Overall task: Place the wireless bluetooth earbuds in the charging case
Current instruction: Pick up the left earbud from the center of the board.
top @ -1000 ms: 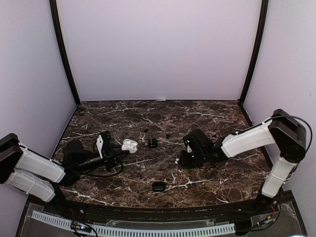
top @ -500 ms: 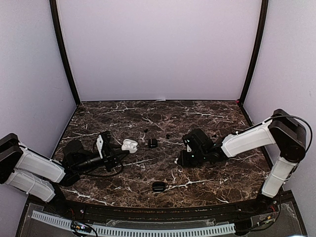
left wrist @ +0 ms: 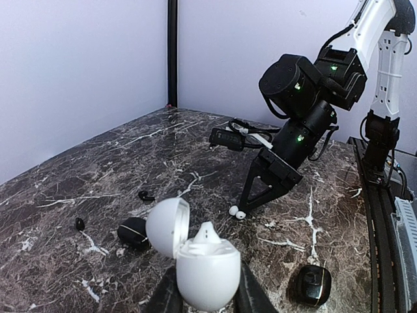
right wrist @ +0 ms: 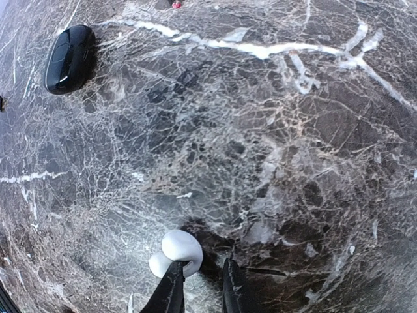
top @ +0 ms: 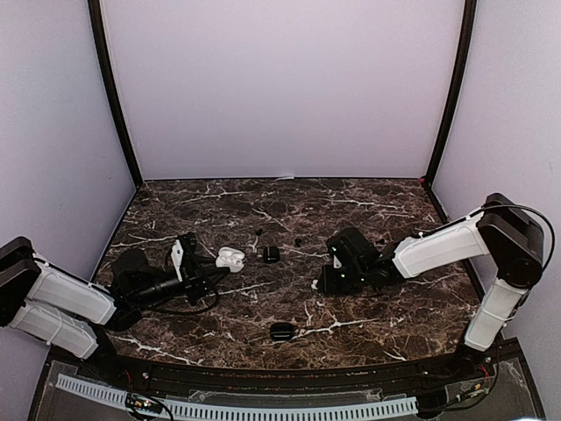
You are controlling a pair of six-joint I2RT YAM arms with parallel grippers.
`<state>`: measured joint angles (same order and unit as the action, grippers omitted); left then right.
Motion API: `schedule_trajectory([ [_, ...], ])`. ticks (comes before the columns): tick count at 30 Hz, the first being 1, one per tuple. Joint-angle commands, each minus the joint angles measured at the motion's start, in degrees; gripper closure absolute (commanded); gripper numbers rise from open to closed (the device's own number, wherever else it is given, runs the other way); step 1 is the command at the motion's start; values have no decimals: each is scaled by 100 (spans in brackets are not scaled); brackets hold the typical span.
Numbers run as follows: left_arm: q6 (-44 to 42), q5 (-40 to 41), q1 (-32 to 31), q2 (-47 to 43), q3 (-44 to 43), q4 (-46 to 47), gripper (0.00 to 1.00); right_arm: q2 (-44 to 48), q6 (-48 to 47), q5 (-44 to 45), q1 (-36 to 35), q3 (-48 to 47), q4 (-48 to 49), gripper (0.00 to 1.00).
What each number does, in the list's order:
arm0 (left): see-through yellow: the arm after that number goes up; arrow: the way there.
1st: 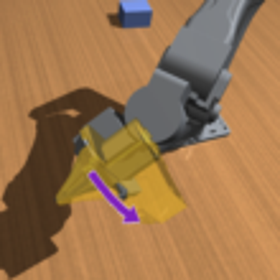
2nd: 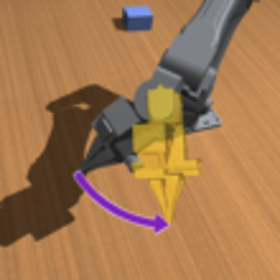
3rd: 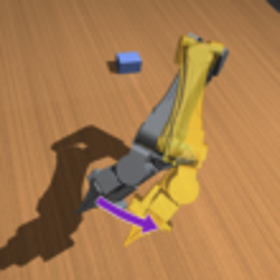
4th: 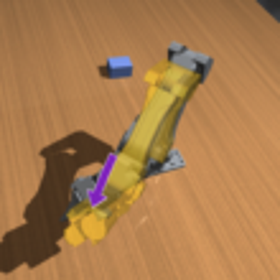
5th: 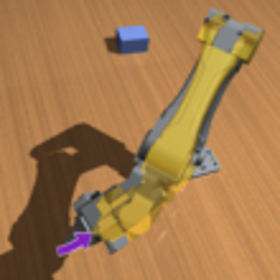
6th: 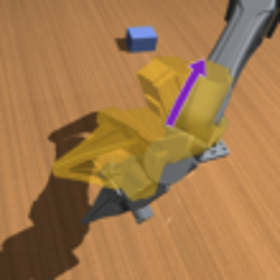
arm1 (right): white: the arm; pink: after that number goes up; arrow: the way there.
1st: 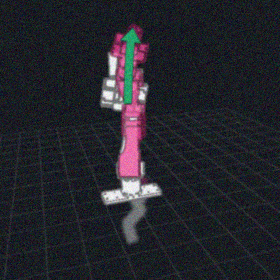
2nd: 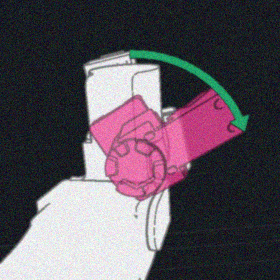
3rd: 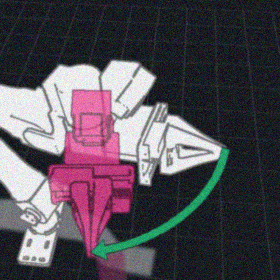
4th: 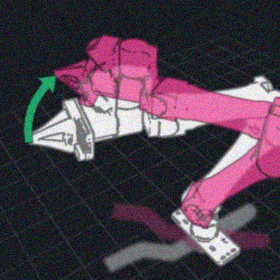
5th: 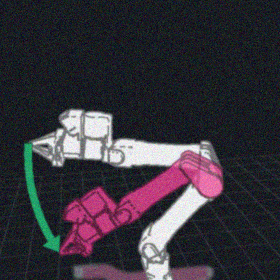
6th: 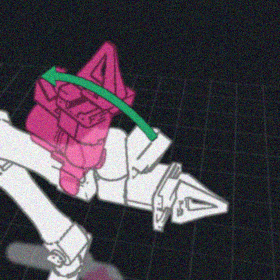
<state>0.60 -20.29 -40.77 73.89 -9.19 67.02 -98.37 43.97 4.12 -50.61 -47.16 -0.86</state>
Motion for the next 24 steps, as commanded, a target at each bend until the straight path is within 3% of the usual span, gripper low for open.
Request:
schedule_trajectory([
  [1, -70, -18, -40, -85, -21, 24, 82, -71, -50, 134, 43, -139, -117, 78],
  [24, -111, -53, -45, -174, -30, -57, 81, -519, -195, -217, 44, -420, -3, 78],
])
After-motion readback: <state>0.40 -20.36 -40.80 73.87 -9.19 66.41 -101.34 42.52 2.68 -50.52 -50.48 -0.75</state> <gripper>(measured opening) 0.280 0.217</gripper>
